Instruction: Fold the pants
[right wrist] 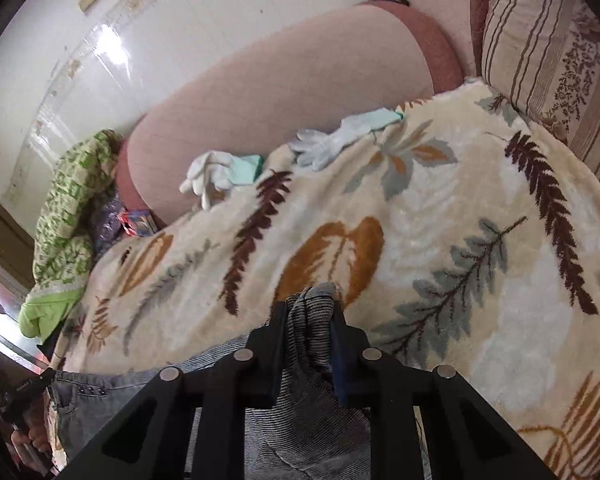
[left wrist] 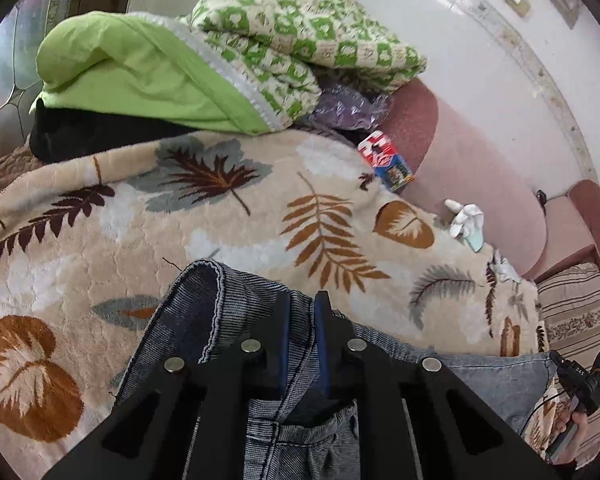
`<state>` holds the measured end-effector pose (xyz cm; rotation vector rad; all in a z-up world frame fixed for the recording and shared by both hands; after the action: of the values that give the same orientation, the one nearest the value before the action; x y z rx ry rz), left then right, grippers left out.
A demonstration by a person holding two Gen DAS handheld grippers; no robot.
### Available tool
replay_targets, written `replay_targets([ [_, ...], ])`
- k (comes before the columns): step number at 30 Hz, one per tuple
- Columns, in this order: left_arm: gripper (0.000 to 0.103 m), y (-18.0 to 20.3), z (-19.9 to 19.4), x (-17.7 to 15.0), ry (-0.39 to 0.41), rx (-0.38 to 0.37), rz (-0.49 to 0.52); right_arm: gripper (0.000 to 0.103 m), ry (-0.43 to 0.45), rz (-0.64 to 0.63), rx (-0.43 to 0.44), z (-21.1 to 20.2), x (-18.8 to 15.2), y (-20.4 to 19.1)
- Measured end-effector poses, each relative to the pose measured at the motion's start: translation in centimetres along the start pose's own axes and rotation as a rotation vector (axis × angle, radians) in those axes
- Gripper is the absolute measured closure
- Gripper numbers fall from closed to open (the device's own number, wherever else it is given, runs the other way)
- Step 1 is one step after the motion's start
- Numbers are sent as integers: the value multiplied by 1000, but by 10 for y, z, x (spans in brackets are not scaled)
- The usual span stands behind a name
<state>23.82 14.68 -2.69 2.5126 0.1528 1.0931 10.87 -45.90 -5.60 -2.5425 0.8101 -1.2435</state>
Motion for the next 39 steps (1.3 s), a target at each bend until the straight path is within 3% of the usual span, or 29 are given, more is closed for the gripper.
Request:
replay_targets([
  [6,94,2,-73,-2,138,-103,-23,83,121,46,40,-50,-1,-1],
  [10,94,-3,-117,-23,198,-146,-18,83,136,90,61,-77,-19,14],
  [14,95,-12,-159,-55,201,-165,14,83,124,134,84,-110,-46,34],
  [15,99,-14,-170,-64,202,-153,33,83,125,141,94,-120,-52,38],
  [20,100,-40,-216,-105,171,-97,82,83,133,127,98,-171,-89,55],
  [25,100,-72,-223,-148,46,33,93,83,39,92,78,-199,-142,71],
  [30,100,-79,-224,-148,30,59,58,83,-45,133,46,-210,-181,105],
  [31,98,-76,-224,-146,28,63,50,83,-65,157,47,-209,-185,112],
  [33,81,-66,-225,-141,36,74,52,80,-108,222,44,-208,-190,123],
  [35,34,-60,-229,-140,73,86,54,78,-110,247,27,-213,-189,129],
  [39,32,-37,-231,-144,95,23,96,78,-40,246,31,-236,-179,138],
])
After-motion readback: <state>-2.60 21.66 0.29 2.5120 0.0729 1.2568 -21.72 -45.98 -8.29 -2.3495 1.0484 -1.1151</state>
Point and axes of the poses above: each gripper's, at about its wrist camera, not at the fingertips, and z roughly the way its jaws point, y to its right, x to its top, the point moved 1 cm from there along z, roughly the way its jaws point, and after that the axes turned 8 degrees about y, right-handed, at the moved point
